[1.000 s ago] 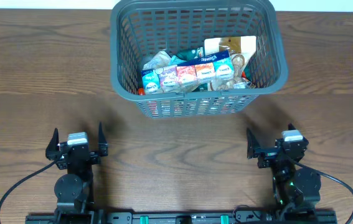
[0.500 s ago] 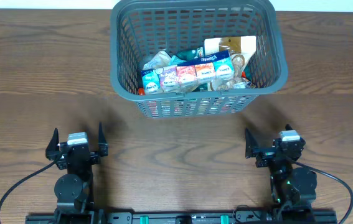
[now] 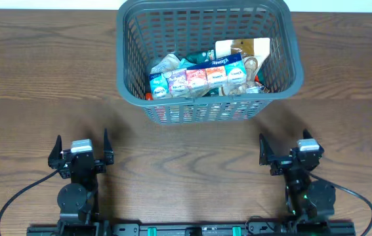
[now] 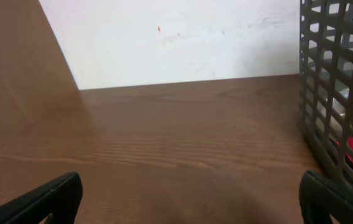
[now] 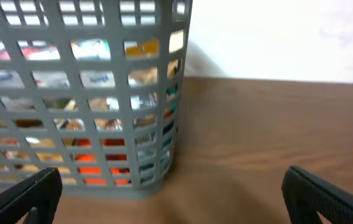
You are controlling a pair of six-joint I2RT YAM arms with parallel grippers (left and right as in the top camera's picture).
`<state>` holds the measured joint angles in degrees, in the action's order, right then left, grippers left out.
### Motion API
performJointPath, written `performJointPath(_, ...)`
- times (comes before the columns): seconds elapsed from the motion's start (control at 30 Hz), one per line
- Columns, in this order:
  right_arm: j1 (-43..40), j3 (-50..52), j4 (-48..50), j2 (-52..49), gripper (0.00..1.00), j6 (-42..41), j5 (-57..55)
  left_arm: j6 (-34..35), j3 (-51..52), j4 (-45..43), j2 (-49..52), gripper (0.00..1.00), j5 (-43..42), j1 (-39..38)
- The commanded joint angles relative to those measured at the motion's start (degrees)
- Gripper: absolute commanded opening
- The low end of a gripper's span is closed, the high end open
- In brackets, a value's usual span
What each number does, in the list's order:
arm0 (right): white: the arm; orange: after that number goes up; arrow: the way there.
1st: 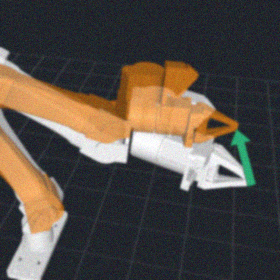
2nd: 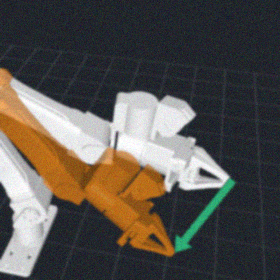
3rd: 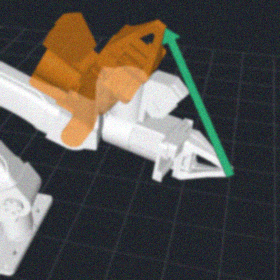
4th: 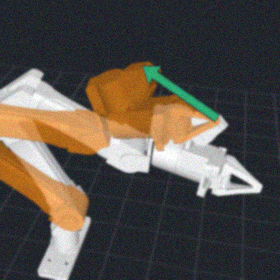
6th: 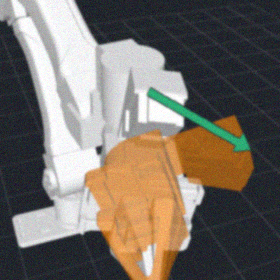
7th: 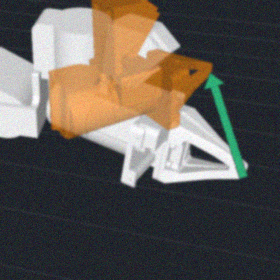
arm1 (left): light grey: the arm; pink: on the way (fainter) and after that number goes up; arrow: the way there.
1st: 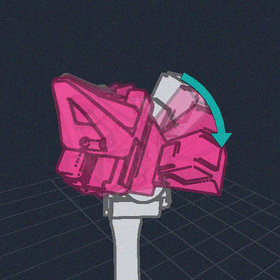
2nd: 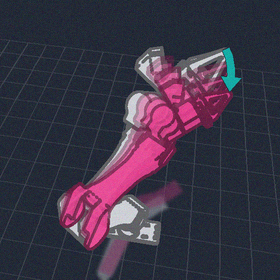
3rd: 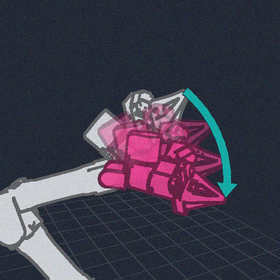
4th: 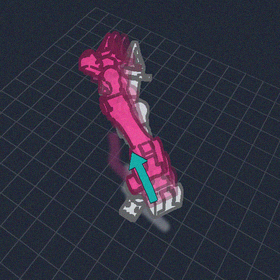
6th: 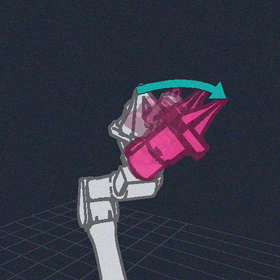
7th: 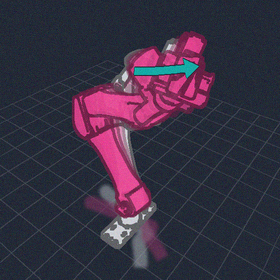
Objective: Pack container
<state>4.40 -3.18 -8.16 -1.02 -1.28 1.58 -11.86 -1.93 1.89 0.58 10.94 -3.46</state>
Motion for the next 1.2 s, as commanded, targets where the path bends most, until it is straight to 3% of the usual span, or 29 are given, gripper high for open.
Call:
performJointPath(0.0, -0.5, 1.0, 0.6, 0.7, 0.99, -1.4, 0.2, -0.3, 1.7, 1.0, -0.3, 0.99, 1.1, 0.3)
performJointPath(1.17, -4.0, 1.4, 1.1, 0.7, 0.99, -1.5, 0.2, -0.3, 1.7, 1.0, -0.3, 0.99, 1.1, 0.3)
